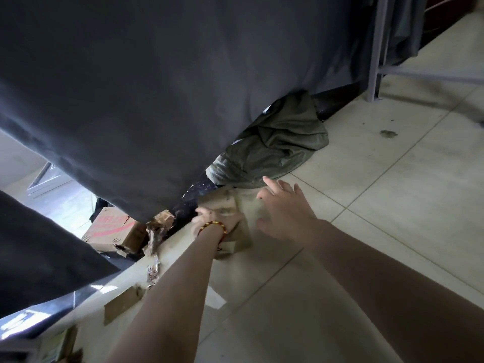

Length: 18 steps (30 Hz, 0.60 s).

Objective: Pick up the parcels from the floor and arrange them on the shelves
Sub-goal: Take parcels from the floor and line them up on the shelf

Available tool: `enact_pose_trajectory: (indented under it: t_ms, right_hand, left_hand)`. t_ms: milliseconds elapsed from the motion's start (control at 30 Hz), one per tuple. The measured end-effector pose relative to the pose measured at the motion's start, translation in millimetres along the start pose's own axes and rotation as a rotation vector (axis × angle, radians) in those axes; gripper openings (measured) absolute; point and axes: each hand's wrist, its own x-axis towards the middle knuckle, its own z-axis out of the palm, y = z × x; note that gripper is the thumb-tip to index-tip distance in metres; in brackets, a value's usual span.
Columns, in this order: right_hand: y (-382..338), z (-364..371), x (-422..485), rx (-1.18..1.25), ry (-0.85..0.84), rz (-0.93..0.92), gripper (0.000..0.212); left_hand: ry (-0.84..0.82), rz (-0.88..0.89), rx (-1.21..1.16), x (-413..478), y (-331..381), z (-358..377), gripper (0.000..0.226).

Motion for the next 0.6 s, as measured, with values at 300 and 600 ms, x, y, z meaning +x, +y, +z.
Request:
enact_pose_trajectory:
  t_ms: [300, 600]
  right_hand:
    - [89, -62, -27, 0.502, 0.223, 0.603, 0.062]
    - [182, -180, -115, 0.902, 0.478, 0.933, 0.087]
  left_hand:
    - [-0.433, 0.26, -0.348, -138, 137, -10, 0.113]
    - [-0.646, 0.5, -0.368, -291, 265, -24, 0.1]
